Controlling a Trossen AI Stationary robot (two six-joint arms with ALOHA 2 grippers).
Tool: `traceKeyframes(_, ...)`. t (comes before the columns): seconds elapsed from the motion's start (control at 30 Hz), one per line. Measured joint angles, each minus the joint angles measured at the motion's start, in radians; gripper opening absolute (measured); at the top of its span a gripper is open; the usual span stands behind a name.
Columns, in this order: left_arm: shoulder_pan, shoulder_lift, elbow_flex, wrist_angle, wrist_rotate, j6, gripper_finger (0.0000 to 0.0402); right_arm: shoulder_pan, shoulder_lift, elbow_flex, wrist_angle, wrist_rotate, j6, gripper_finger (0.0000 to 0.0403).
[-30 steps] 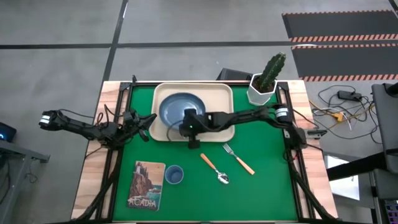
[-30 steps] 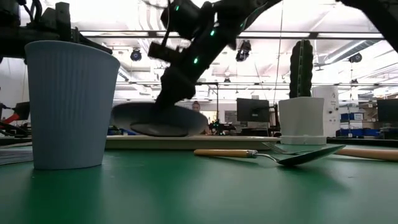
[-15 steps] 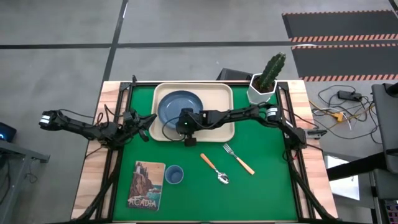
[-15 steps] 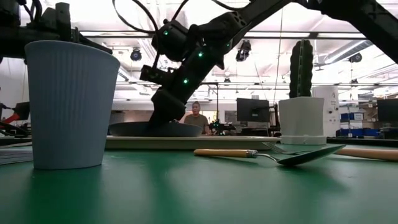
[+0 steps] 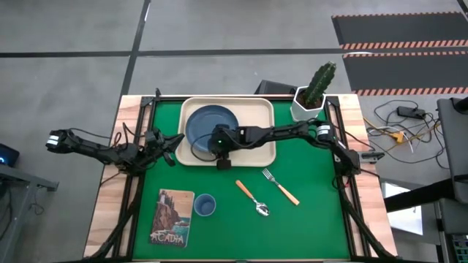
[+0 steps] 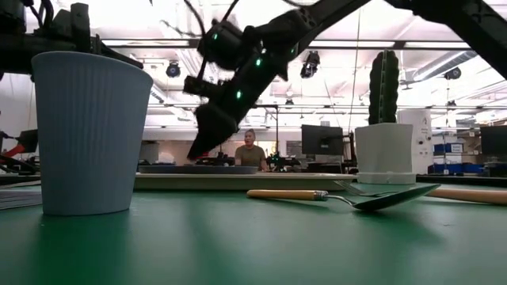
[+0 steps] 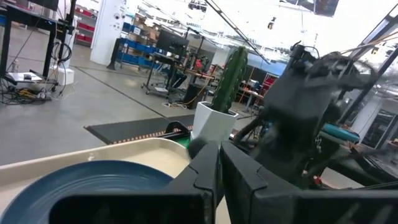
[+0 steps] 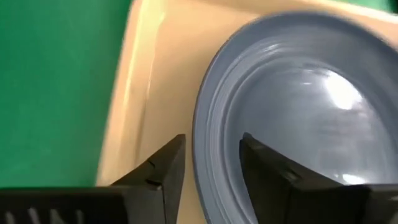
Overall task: Pick and place plate/cup/fork/spoon on tray
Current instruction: Put the blue plate on the white tray, then put the blue cup on the white tray
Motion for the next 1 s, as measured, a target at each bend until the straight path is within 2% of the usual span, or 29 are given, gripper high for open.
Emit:
traceKeyframes(0.23, 0.0, 0.0, 0.0, 0.0, 0.0, 0.0, 0.0, 0.05, -0.134, -0.001, -0.101, -0.021, 0.099, 0.0157)
traceKeyframes(0.43, 0.0, 0.0, 0.0, 0.0, 0.0, 0.0, 0.0, 0.142, -0.216, -0.028, -0.07, -0.056, 0.198, 0.0155)
traceKeyframes(0.73, 0.0, 0.003, 0.0, -0.001, 0.0, 0.0, 0.0, 0.253, -0.203, -0.032, 0.03, -0.049, 0.404, 0.0153)
traceKeyframes(1.0, 0.0, 0.013, 0.0, -0.001, 0.0, 0.0, 0.0, 0.289, -0.144, -0.011, 0.099, -0.052, 0.448, 0.0153)
